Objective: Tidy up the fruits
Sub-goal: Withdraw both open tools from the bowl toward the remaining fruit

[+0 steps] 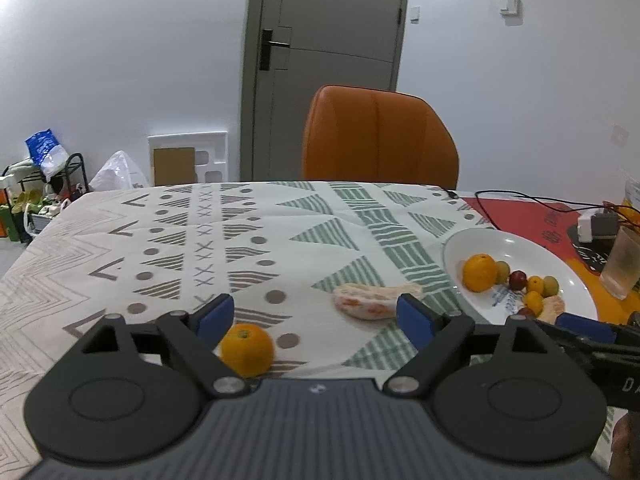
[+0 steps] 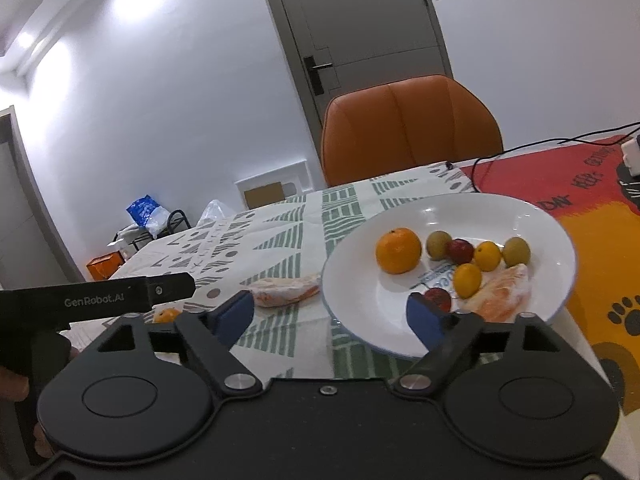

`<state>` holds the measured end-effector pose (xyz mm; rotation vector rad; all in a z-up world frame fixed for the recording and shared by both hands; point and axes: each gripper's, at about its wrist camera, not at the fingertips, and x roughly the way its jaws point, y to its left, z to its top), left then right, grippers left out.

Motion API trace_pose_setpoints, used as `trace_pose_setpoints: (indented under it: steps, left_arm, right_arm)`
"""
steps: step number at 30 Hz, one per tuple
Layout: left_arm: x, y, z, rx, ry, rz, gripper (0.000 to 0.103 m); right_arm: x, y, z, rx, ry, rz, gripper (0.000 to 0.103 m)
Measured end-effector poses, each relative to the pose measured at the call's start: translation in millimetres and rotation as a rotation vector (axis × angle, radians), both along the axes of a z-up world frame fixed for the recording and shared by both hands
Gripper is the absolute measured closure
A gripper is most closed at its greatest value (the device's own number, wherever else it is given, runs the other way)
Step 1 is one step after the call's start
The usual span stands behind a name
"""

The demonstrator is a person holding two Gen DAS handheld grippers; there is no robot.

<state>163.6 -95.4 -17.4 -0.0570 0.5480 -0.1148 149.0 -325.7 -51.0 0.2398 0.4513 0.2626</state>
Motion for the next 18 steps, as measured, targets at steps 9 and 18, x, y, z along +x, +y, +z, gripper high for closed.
trace_pose_setpoints:
  steps: [9,18]
  left_arm:
    - [-4,16,-6,-0.002,0.01,0.02,0.016]
    - [-5,27,-14,-0.013,0.017,0.049,0.016]
  right_arm:
    - [2,17,1,-0.016,-0.012,0.034,0.01]
    - [5,31,1,-0.02,-0.007,0.071,0.01]
